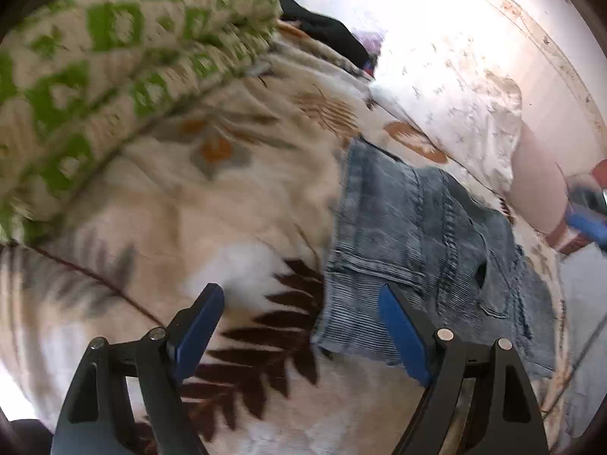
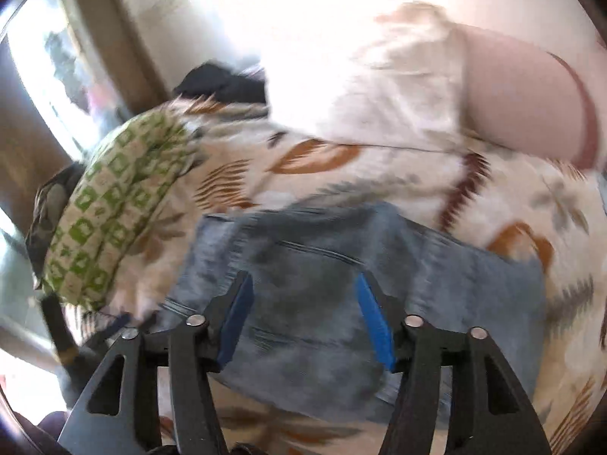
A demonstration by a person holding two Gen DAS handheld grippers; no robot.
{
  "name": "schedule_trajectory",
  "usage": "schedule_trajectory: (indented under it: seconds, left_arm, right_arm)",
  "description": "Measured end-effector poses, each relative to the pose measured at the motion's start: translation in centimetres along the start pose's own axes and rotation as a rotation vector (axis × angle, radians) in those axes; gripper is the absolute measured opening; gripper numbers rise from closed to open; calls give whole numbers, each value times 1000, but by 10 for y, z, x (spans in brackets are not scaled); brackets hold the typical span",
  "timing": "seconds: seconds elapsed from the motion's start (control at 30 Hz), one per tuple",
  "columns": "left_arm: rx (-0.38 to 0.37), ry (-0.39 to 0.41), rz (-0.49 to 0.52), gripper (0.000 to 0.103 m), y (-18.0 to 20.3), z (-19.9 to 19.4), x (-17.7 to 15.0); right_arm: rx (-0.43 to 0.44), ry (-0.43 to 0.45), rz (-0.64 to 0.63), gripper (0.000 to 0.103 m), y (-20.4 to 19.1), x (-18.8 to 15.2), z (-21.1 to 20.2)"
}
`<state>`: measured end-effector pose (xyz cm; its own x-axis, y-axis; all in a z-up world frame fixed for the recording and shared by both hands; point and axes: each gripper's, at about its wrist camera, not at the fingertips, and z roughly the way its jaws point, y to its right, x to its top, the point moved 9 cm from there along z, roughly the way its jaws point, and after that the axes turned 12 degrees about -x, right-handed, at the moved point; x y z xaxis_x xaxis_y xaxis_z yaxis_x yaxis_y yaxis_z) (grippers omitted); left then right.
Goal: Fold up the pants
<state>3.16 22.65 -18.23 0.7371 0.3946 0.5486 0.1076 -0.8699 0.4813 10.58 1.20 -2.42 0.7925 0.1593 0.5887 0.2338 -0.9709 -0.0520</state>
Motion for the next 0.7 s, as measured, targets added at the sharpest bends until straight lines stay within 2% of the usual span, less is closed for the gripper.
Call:
schedule_trajectory:
  seconds: [0.1,0.17,0.33,0.4,0.43,0.5,0.53,0.7]
  left_arm:
    - [-55,-32,-1,85,9,9,-3]
    - [-129,-50,-37,85,15,13,-4]
    - [-223,-43,-114,84,19,21,2]
    - [-235,-38,-123,79,22,24,5]
    - [-229,-35,-118,73,23,25,5]
    - [-249,-39,-122,52,26,28,6]
    - [-267,-64,-136,49,27,32,5]
    - [-281,-64,-195,43,21,35,4]
  right_arm:
    - [13,-58,-101,63,-49,21,22]
    - [14,-118,-163,64,-81,29,44]
    - [-10,-210,-242,64,-123,40,97]
    - [-21,-253,-250,64,-131,41,119]
    - [-26,-274,-246,64,-134,41,131]
    - [-27,-303,-235,64,-135,42,146]
    - [-27,-314,-233,64,-137,42,154]
    - [-51,-359,-263,64,-145,40,180]
